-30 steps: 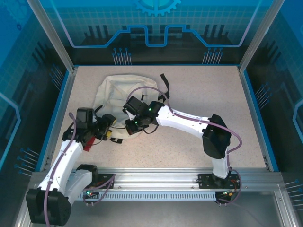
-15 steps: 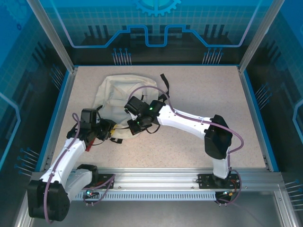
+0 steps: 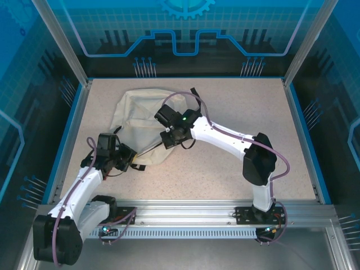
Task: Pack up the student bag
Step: Zip the student bag at the center of the table.
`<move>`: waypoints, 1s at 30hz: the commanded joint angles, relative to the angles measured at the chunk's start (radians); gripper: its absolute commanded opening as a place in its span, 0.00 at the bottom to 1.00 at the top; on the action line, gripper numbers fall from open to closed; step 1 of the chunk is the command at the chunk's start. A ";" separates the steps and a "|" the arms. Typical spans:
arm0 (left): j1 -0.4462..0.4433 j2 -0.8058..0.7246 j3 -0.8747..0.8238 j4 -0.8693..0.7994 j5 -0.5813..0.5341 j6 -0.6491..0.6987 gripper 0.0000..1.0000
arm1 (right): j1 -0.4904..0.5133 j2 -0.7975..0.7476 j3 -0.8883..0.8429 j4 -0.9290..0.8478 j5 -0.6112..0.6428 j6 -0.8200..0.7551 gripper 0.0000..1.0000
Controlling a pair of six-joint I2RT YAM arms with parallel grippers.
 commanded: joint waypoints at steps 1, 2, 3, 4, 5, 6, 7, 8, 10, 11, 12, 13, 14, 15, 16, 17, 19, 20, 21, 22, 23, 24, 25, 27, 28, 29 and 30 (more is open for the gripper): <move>-0.001 -0.025 -0.027 -0.097 -0.067 0.038 0.00 | -0.052 0.018 0.031 -0.056 0.096 -0.014 0.00; -0.001 -0.029 -0.030 -0.102 -0.069 0.039 0.00 | -0.061 0.024 0.031 -0.053 0.094 -0.014 0.00; -0.001 -0.031 -0.030 -0.106 -0.071 0.043 0.00 | -0.069 0.031 0.034 -0.053 0.090 -0.020 0.00; -0.001 -0.034 -0.030 -0.112 -0.073 0.045 0.00 | -0.077 0.040 0.039 -0.056 0.090 -0.022 0.00; -0.001 -0.034 -0.031 -0.116 -0.074 0.049 0.00 | -0.085 0.048 0.042 -0.058 0.090 -0.024 0.00; -0.001 -0.039 -0.030 -0.123 -0.076 0.052 0.00 | -0.094 0.057 0.045 -0.061 0.090 -0.027 0.00; -0.001 -0.042 -0.030 -0.129 -0.078 0.057 0.00 | -0.103 0.063 0.044 -0.063 0.090 -0.027 0.00; -0.001 -0.043 -0.028 -0.136 -0.082 0.061 0.00 | -0.110 0.066 0.040 -0.062 0.089 -0.025 0.00; -0.001 -0.049 -0.025 -0.149 -0.089 0.068 0.00 | -0.133 0.072 0.030 -0.057 0.089 -0.022 0.00; -0.001 -0.054 -0.025 -0.155 -0.091 0.069 0.00 | -0.143 0.075 0.026 -0.056 0.091 -0.018 0.00; -0.001 -0.054 -0.025 -0.159 -0.095 0.070 0.00 | -0.153 0.080 0.025 -0.056 0.091 -0.013 0.00; 0.000 -0.056 -0.025 -0.163 -0.098 0.073 0.00 | -0.165 0.084 0.024 -0.056 0.092 -0.010 0.00; 0.000 -0.056 -0.024 -0.166 -0.101 0.075 0.00 | -0.178 0.093 0.024 -0.056 0.094 -0.007 0.00; 0.001 -0.056 -0.025 -0.169 -0.103 0.076 0.00 | -0.190 0.102 0.028 -0.061 0.094 -0.002 0.00; 0.001 -0.056 -0.024 -0.172 -0.105 0.078 0.00 | -0.201 0.113 0.033 -0.064 0.090 0.000 0.00; 0.001 -0.056 -0.023 -0.175 -0.108 0.079 0.00 | -0.212 0.124 0.037 -0.066 0.087 0.002 0.00; 0.002 -0.056 -0.022 -0.182 -0.112 0.082 0.00 | -0.229 0.143 0.045 -0.066 0.082 0.004 0.00; 0.002 -0.058 -0.022 -0.187 -0.115 0.083 0.00 | -0.236 0.153 0.051 -0.066 0.078 0.005 0.00; 0.004 -0.060 -0.021 -0.189 -0.117 0.085 0.00 | -0.241 0.164 0.055 -0.066 0.077 0.005 0.00; 0.005 -0.062 -0.020 -0.193 -0.117 0.086 0.00 | -0.246 0.174 0.060 -0.068 0.078 0.007 0.00; 0.007 -0.063 -0.020 -0.195 -0.116 0.086 0.00 | -0.251 0.183 0.067 -0.074 0.073 0.011 0.00; 0.008 -0.064 -0.019 -0.196 -0.116 0.087 0.00 | -0.254 0.191 0.071 -0.081 0.071 0.016 0.00; 0.010 -0.063 -0.017 -0.195 -0.115 0.091 0.00 | -0.255 0.193 0.070 -0.082 0.069 0.018 0.00; 0.011 -0.063 -0.015 -0.194 -0.112 0.093 0.00 | -0.255 0.187 0.065 -0.088 0.048 0.018 0.00; 0.013 -0.062 -0.013 -0.195 -0.113 0.094 0.00 | -0.253 0.174 0.057 -0.086 0.034 0.015 0.00; 0.013 -0.060 -0.010 -0.194 -0.111 0.096 0.00 | -0.251 0.161 0.043 -0.080 0.027 0.013 0.00; 0.013 -0.059 -0.007 -0.195 -0.112 0.100 0.00 | -0.250 0.144 0.029 -0.078 0.028 0.015 0.00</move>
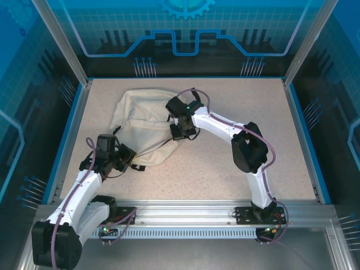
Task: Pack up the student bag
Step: Zip the student bag at the center of the table.
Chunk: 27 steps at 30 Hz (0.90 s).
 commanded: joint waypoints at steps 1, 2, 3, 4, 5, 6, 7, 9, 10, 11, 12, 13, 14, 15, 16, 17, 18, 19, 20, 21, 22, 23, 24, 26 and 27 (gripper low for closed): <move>0.020 -0.012 0.000 -0.175 -0.094 0.048 0.00 | -0.078 -0.039 -0.034 -0.067 0.151 0.022 0.00; 0.021 -0.009 0.003 -0.181 -0.098 0.053 0.00 | -0.080 -0.048 -0.040 -0.084 0.178 0.037 0.00; 0.024 -0.010 0.008 -0.187 -0.103 0.056 0.00 | -0.080 -0.054 -0.038 -0.116 0.226 0.059 0.00; 0.028 -0.011 0.015 -0.197 -0.108 0.064 0.00 | -0.081 -0.060 -0.040 -0.136 0.258 0.066 0.00; 0.033 -0.012 0.017 -0.203 -0.111 0.069 0.00 | -0.083 -0.066 -0.044 -0.148 0.279 0.077 0.00; 0.038 -0.011 0.019 -0.205 -0.111 0.073 0.00 | -0.084 -0.074 -0.052 -0.157 0.293 0.087 0.00; 0.041 -0.012 0.021 -0.205 -0.108 0.075 0.00 | -0.084 -0.085 -0.063 -0.156 0.293 0.091 0.00; 0.044 -0.009 0.024 -0.199 -0.102 0.079 0.00 | -0.080 -0.102 -0.081 -0.160 0.277 0.102 0.00; 0.043 -0.007 0.026 -0.195 -0.097 0.082 0.00 | -0.072 -0.115 -0.092 -0.154 0.264 0.098 0.00; 0.043 -0.004 0.029 -0.190 -0.094 0.087 0.00 | -0.062 -0.127 -0.100 -0.151 0.248 0.091 0.00; 0.043 0.002 0.034 -0.182 -0.083 0.094 0.00 | -0.050 -0.144 -0.110 -0.145 0.216 0.080 0.00; 0.044 0.010 0.043 -0.177 -0.077 0.104 0.00 | -0.040 -0.166 -0.130 -0.132 0.180 0.069 0.00; 0.043 0.022 0.052 -0.174 -0.076 0.110 0.00 | -0.030 -0.184 -0.151 -0.123 0.151 0.065 0.00; 0.043 0.035 0.061 -0.166 -0.071 0.122 0.00 | -0.021 -0.208 -0.175 -0.116 0.118 0.064 0.00; 0.043 0.052 0.074 -0.158 -0.065 0.134 0.00 | -0.014 -0.234 -0.208 -0.106 0.083 0.060 0.00; 0.043 0.068 0.085 -0.153 -0.062 0.141 0.00 | -0.006 -0.256 -0.240 -0.099 0.062 0.062 0.00; 0.043 0.088 0.096 -0.140 -0.056 0.152 0.00 | 0.002 -0.281 -0.277 -0.095 0.055 0.069 0.00; 0.043 0.104 0.106 -0.127 -0.052 0.163 0.00 | 0.010 -0.303 -0.310 -0.096 0.053 0.074 0.00; 0.043 0.124 0.120 -0.115 -0.051 0.172 0.00 | 0.014 -0.325 -0.346 -0.095 0.046 0.081 0.00; 0.043 0.146 0.130 -0.098 -0.048 0.179 0.00 | 0.019 -0.346 -0.382 -0.094 0.039 0.090 0.00; 0.043 0.165 0.139 -0.080 -0.043 0.189 0.00 | 0.022 -0.365 -0.414 -0.089 0.027 0.096 0.00; 0.043 0.188 0.152 -0.063 -0.037 0.198 0.01 | 0.026 -0.387 -0.451 -0.080 0.012 0.103 0.00; 0.043 0.214 0.168 -0.049 -0.029 0.206 0.02 | 0.032 -0.405 -0.481 -0.073 -0.002 0.111 0.00; 0.043 0.261 0.199 -0.017 -0.005 0.222 0.03 | 0.042 -0.434 -0.525 -0.057 -0.026 0.120 0.00; 0.042 0.288 0.216 -0.004 0.004 0.232 0.04 | 0.048 -0.445 -0.540 -0.042 -0.047 0.124 0.00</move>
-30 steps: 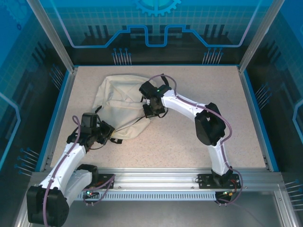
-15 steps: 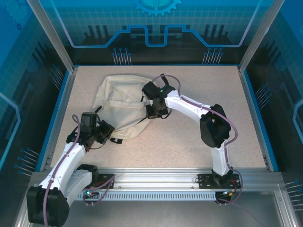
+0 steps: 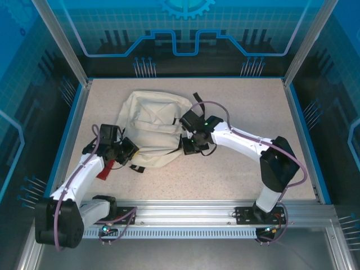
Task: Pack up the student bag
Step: Zip the student bag at the center of the table.
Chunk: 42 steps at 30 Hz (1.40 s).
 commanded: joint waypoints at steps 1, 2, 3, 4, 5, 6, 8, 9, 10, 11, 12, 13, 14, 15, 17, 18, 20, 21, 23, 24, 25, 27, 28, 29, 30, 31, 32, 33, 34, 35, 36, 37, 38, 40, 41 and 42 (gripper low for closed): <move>0.029 0.068 0.075 0.031 -0.059 0.068 0.05 | 0.008 -0.059 -0.071 -0.142 -0.006 0.033 0.00; 0.029 0.088 0.099 0.025 -0.064 0.081 0.06 | 0.019 -0.063 -0.076 -0.119 -0.035 0.031 0.00; 0.029 0.100 0.117 0.018 -0.071 0.090 0.08 | 0.028 -0.062 -0.072 -0.098 -0.054 0.030 0.00; 0.028 0.107 0.130 0.009 -0.081 0.097 0.09 | 0.035 -0.060 -0.066 -0.084 -0.073 0.028 0.00; 0.029 0.108 0.141 -0.003 -0.093 0.101 0.11 | 0.043 -0.055 -0.057 -0.063 -0.095 0.025 0.00; 0.029 0.105 0.149 -0.020 -0.105 0.100 0.15 | 0.048 -0.050 -0.047 -0.046 -0.120 0.025 0.00; 0.029 0.087 0.144 -0.050 -0.114 0.090 0.30 | 0.053 -0.041 -0.025 -0.013 -0.158 0.023 0.00; 0.029 0.071 0.135 -0.076 -0.126 0.078 0.40 | 0.053 -0.035 -0.011 0.000 -0.175 0.022 0.00; 0.029 0.049 0.125 -0.097 -0.133 0.066 0.47 | 0.055 -0.030 0.000 0.010 -0.186 0.020 0.00; 0.029 0.027 0.106 -0.115 -0.133 0.055 0.53 | 0.054 -0.027 0.010 0.019 -0.196 0.018 0.00; 0.028 -0.004 0.087 -0.132 -0.131 0.039 0.57 | 0.055 -0.023 0.023 0.032 -0.210 0.016 0.00; 0.027 -0.033 0.068 -0.144 -0.125 0.022 0.60 | 0.055 -0.019 0.034 0.040 -0.223 0.014 0.00; 0.025 -0.065 0.045 -0.149 -0.111 0.002 0.64 | 0.054 -0.013 0.047 0.046 -0.239 0.007 0.00; 0.019 -0.097 0.028 -0.155 -0.097 -0.022 0.66 | 0.055 -0.007 0.060 0.051 -0.251 0.003 0.00; -0.003 -0.150 -0.002 -0.147 -0.062 -0.071 0.69 | 0.056 0.001 0.081 0.052 -0.263 -0.007 0.00; -0.016 -0.173 -0.017 -0.137 -0.041 -0.102 0.70 | 0.056 0.005 0.088 0.053 -0.272 -0.016 0.00; -0.056 -0.207 -0.047 -0.097 -0.013 -0.170 0.72 | 0.056 0.010 0.097 0.049 -0.293 -0.029 0.00; -0.085 -0.218 -0.065 -0.061 -0.002 -0.211 0.72 | 0.058 0.012 0.099 0.051 -0.306 -0.037 0.00; -0.143 -0.222 -0.090 0.007 0.000 -0.281 0.73 | 0.059 0.011 0.098 0.050 -0.327 -0.047 0.00; -0.174 -0.213 -0.100 0.046 -0.003 -0.314 0.74 | 0.061 0.009 0.096 0.050 -0.337 -0.053 0.00; -0.197 -0.202 -0.107 0.076 -0.006 -0.335 0.74 | 0.061 0.008 0.096 0.047 -0.341 -0.059 0.00; -0.241 -0.165 -0.110 0.123 -0.028 -0.367 0.73 | 0.060 -0.003 0.089 0.042 -0.335 -0.069 0.00; -0.259 -0.150 -0.109 0.138 -0.042 -0.375 0.73 | 0.061 -0.008 0.087 0.035 -0.327 -0.076 0.00; -0.277 -0.129 -0.104 0.150 -0.060 -0.381 0.72 | 0.059 -0.014 0.086 0.027 -0.315 -0.081 0.00; -0.291 -0.111 -0.101 0.158 -0.075 -0.387 0.71 | 0.058 -0.019 0.086 0.021 -0.304 -0.091 0.00; -0.300 -0.096 -0.100 0.161 -0.088 -0.393 0.69 | 0.057 -0.024 0.087 0.014 -0.296 -0.097 0.00; -0.308 -0.082 -0.100 0.170 -0.103 -0.400 0.66 | 0.054 -0.028 0.090 0.004 -0.284 -0.104 0.00; -0.314 -0.071 -0.102 0.177 -0.119 -0.402 0.61 | 0.052 -0.030 0.091 -0.006 -0.266 -0.110 0.00; -0.315 -0.064 -0.103 0.178 -0.131 -0.405 0.56 | 0.049 -0.031 0.094 -0.017 -0.247 -0.116 0.00; -0.318 -0.061 -0.105 0.176 -0.146 -0.407 0.49 | 0.043 -0.030 0.096 -0.033 -0.215 -0.121 0.00; -0.318 -0.059 -0.110 0.174 -0.160 -0.409 0.43 | 0.038 -0.026 0.102 -0.051 -0.178 -0.124 0.00; -0.319 -0.060 -0.112 0.166 -0.171 -0.410 0.37 | 0.029 -0.022 0.105 -0.065 -0.148 -0.129 0.00; -0.320 -0.067 -0.117 0.155 -0.182 -0.410 0.29 | 0.019 -0.016 0.107 -0.078 -0.108 -0.134 0.00; -0.323 -0.079 -0.128 0.127 -0.197 -0.402 0.18 | -0.001 0.002 0.120 -0.099 -0.043 -0.145 0.00; -0.324 -0.084 -0.134 0.113 -0.198 -0.393 0.13 | -0.013 0.015 0.128 -0.106 -0.009 -0.152 0.00; -0.324 -0.089 -0.141 0.094 -0.197 -0.383 0.10 | -0.026 0.031 0.140 -0.114 0.015 -0.156 0.00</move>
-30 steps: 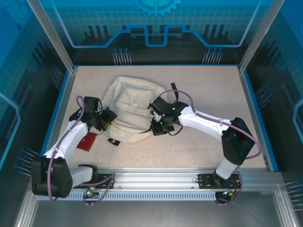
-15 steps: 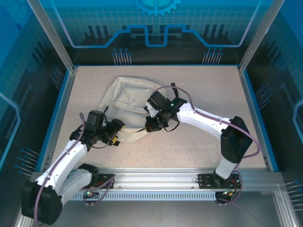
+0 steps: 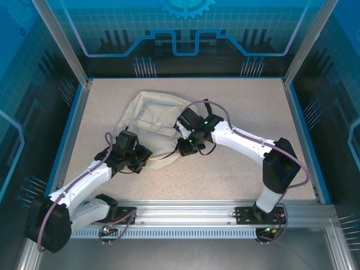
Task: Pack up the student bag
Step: Zip the student bag at the center of the table.
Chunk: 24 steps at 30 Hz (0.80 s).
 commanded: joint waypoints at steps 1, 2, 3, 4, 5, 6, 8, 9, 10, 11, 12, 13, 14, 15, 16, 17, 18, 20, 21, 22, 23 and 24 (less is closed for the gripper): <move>-0.005 -0.025 -0.039 -0.074 -0.053 0.021 0.07 | -0.044 0.041 0.064 -0.078 0.141 -0.043 0.00; -0.006 -0.027 -0.048 -0.093 -0.050 0.031 0.03 | -0.055 0.060 0.080 -0.081 0.155 -0.050 0.00; -0.006 -0.034 -0.059 -0.108 -0.047 0.040 0.01 | -0.065 0.082 0.095 -0.086 0.171 -0.050 0.00; -0.005 -0.038 -0.067 -0.118 -0.043 0.047 0.00 | -0.071 0.101 0.113 -0.096 0.182 -0.050 0.00; -0.006 -0.043 -0.078 -0.132 -0.039 0.054 0.00 | -0.075 0.121 0.134 -0.102 0.199 -0.049 0.00; -0.006 -0.047 -0.085 -0.148 -0.035 0.062 0.00 | -0.079 0.142 0.153 -0.111 0.221 -0.047 0.00; -0.006 -0.058 -0.100 -0.173 -0.037 0.076 0.00 | -0.087 0.177 0.194 -0.130 0.256 -0.039 0.00; -0.006 -0.066 -0.107 -0.183 -0.039 0.080 0.00 | -0.092 0.196 0.217 -0.148 0.281 -0.027 0.00; -0.006 -0.072 -0.111 -0.192 -0.042 0.084 0.00 | -0.096 0.209 0.234 -0.163 0.301 -0.017 0.00; -0.006 -0.080 -0.116 -0.198 -0.044 0.086 0.00 | -0.101 0.218 0.246 -0.173 0.317 -0.009 0.00; -0.006 -0.084 -0.120 -0.201 -0.044 0.088 0.00 | -0.106 0.226 0.254 -0.181 0.335 0.003 0.00; -0.006 -0.086 -0.122 -0.200 -0.043 0.089 0.00 | -0.110 0.230 0.258 -0.183 0.349 0.011 0.00; -0.006 -0.088 -0.124 -0.198 -0.041 0.090 0.00 | -0.116 0.238 0.263 -0.187 0.358 0.016 0.00; -0.006 -0.086 -0.126 -0.194 -0.038 0.091 0.00 | -0.122 0.245 0.271 -0.193 0.368 0.022 0.00; -0.006 -0.086 -0.126 -0.191 -0.037 0.092 0.00 | -0.124 0.251 0.277 -0.195 0.378 0.025 0.00; -0.006 -0.083 -0.127 -0.189 -0.036 0.095 0.00 | -0.129 0.261 0.283 -0.199 0.386 0.026 0.00; -0.006 -0.082 -0.123 -0.184 -0.032 0.100 0.00 | -0.133 0.269 0.289 -0.203 0.391 0.031 0.00; -0.006 -0.081 -0.118 -0.177 -0.027 0.104 0.00 | -0.140 0.281 0.299 -0.208 0.400 0.038 0.00; -0.006 -0.080 -0.114 -0.171 -0.020 0.110 0.00 | -0.143 0.284 0.303 -0.211 0.399 0.042 0.00; -0.007 -0.081 -0.110 -0.167 -0.014 0.115 0.00 | -0.146 0.284 0.304 -0.213 0.395 0.044 0.00; -0.006 -0.080 -0.100 -0.169 -0.008 0.124 0.00 | -0.146 0.280 0.300 -0.211 0.386 0.045 0.00; -0.005 -0.081 -0.085 -0.177 -0.001 0.134 0.02 | -0.148 0.270 0.289 -0.207 0.373 0.043 0.00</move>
